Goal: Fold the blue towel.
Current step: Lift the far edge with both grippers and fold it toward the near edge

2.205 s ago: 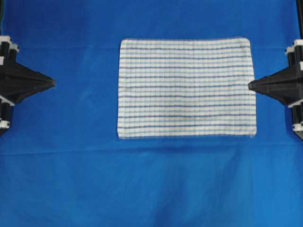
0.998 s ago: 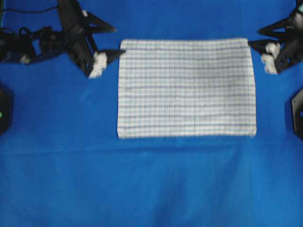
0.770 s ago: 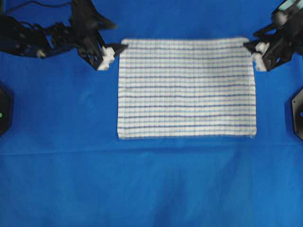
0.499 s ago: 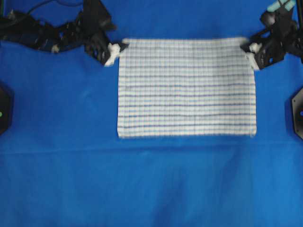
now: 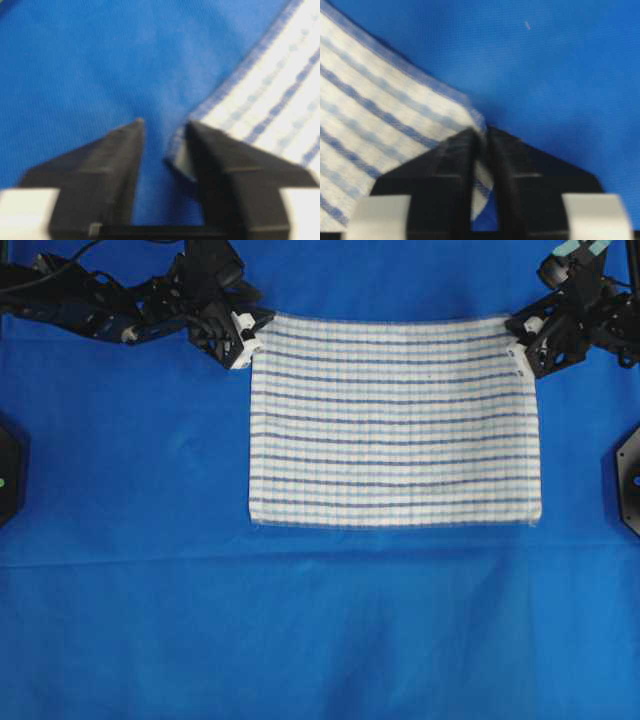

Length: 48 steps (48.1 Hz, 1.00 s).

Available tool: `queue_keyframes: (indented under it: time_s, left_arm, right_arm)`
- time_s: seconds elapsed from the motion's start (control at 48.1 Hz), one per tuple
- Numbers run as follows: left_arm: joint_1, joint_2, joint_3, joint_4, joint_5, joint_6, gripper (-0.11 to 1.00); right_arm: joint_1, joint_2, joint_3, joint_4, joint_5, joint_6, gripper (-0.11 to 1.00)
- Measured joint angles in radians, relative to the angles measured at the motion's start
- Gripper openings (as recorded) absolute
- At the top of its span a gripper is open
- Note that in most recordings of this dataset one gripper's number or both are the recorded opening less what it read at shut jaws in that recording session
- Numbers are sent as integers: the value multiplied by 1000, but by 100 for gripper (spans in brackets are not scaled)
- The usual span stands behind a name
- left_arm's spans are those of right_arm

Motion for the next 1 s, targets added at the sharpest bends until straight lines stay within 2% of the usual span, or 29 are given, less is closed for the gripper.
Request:
queue_keyframes:
  time_s: [0.021, 0.083, 0.146, 0.499, 0.666, 0.853, 0.998]
  left_arm:
    - [-5, 0, 0, 2, 3, 2, 18]
    - [-14, 0, -2, 2, 8, 2, 9]
    - [-18, 0, -2, 2, 11, 3, 4]
    - [-21, -12, -5, 2, 40, 15, 4]
    - [-29, -69, -5, 3, 87, 60, 4]
    - [-34, -155, 5, 3, 132, 66, 4]
    - [-64, -221, 21, 2, 152, 66, 4]
  right_arm:
    - [0, 2, -2, -2, 0, -2, 6]
    - [0, 6, -3, 0, -3, -3, 6]
    - [0, 6, -5, -2, -5, -3, 6]
    - [0, -29, 0, -2, 5, 2, 6]
    - [0, -106, 5, -3, 23, 6, 6]
    - [3, -198, 11, -2, 97, 9, 6]
    - [44, -290, 26, 6, 161, 11, 6]
